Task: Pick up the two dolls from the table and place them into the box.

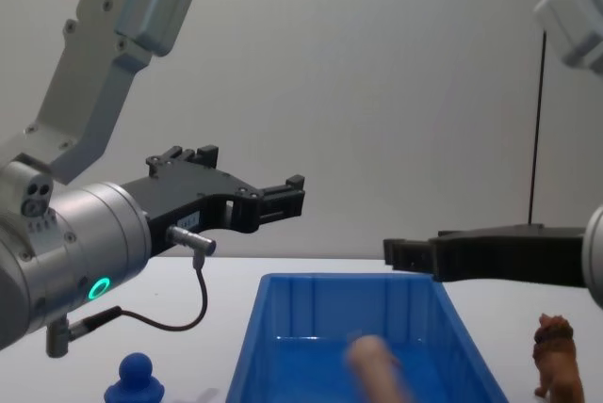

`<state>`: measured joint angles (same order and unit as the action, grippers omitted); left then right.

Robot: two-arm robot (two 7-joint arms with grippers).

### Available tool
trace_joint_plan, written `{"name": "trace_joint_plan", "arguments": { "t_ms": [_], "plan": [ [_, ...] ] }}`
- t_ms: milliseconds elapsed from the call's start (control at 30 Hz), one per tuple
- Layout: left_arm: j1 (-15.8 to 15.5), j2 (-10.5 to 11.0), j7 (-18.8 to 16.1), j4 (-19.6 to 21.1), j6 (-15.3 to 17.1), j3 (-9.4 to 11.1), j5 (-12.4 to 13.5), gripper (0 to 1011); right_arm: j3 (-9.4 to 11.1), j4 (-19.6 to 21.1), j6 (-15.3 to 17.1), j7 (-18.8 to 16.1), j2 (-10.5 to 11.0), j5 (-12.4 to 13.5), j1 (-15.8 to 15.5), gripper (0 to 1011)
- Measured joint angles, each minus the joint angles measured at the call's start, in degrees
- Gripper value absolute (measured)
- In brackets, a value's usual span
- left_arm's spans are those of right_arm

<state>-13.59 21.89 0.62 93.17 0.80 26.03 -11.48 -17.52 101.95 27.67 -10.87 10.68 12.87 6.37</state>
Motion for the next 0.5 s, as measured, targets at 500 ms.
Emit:
{"name": "trace_joint_plan", "arguments": {
  "t_ms": [500],
  "plan": [
    [0.0,0.0,0.0,0.0,0.0,0.0,0.0,1001,0.5,0.3,-1.4,1.4,0.6,0.2,-0.9,1001]
  ]
}}
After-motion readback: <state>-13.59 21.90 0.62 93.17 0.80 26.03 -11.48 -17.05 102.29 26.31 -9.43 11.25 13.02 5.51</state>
